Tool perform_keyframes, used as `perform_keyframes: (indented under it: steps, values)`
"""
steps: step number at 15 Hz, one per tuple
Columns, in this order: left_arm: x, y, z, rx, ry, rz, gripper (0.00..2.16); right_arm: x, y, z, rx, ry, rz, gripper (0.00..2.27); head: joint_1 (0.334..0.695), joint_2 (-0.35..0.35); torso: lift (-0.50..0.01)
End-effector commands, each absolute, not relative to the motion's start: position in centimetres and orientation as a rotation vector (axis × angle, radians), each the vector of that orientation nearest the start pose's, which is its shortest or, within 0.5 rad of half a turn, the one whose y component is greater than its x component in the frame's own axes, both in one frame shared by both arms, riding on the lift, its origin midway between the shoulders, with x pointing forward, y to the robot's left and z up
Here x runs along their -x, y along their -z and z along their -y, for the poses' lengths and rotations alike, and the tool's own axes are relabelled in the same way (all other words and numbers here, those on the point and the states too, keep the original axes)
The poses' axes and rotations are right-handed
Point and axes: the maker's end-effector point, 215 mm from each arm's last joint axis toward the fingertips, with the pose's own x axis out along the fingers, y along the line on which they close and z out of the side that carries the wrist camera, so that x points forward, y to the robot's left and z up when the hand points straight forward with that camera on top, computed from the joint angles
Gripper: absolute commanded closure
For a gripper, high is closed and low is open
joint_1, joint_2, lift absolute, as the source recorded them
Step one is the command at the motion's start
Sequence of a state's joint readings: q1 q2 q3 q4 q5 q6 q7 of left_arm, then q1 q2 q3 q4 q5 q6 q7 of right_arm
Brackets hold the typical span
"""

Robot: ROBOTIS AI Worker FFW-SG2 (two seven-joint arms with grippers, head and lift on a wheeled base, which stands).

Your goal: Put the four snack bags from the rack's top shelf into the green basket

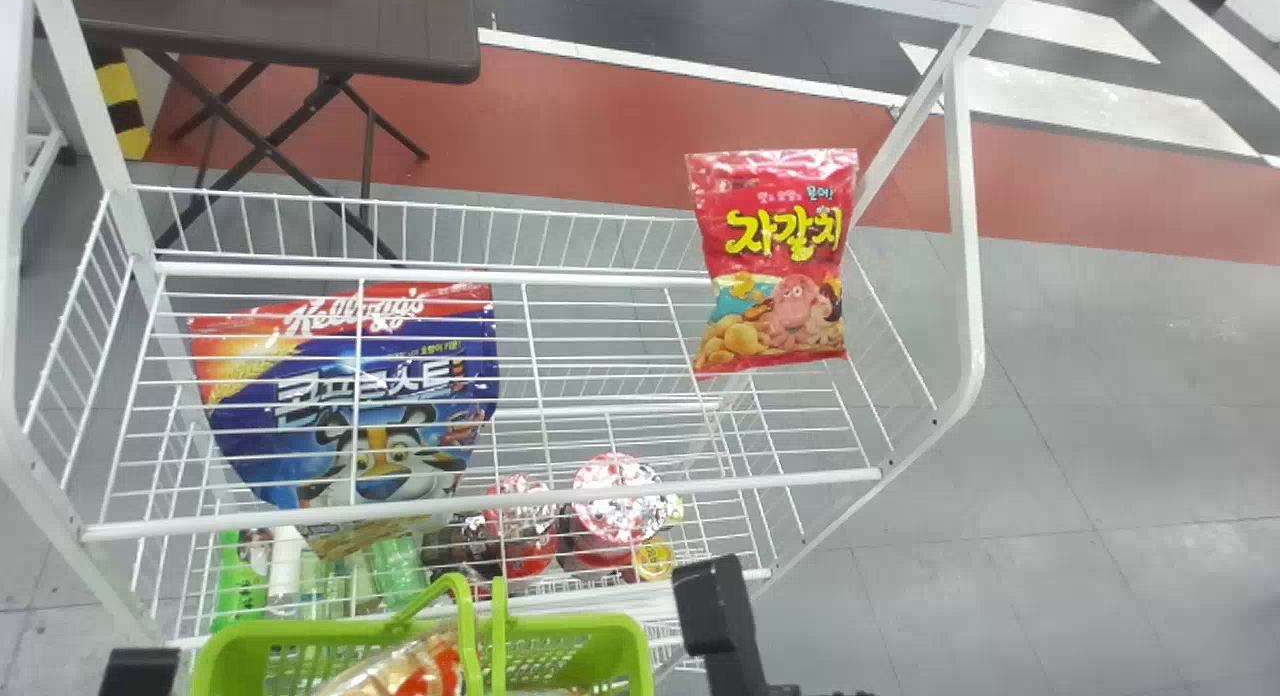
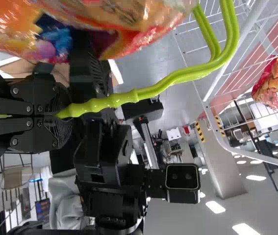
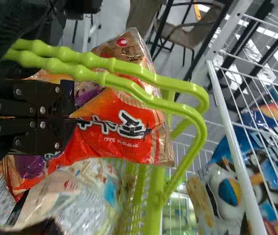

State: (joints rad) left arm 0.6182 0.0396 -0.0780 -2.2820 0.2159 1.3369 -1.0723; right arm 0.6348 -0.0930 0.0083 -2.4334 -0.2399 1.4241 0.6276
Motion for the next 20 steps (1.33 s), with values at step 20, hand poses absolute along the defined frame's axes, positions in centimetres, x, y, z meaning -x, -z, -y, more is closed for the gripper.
perform_keyframes:
  steps: [20]
  values:
    - [-13.7, 42.1, 3.0, 0.765, 1.173, -1.111, 2.14, -43.2, 36.9, 25.7, -0.222, -0.344, -0.251, 0.06, 0.695, -0.350, 0.000]
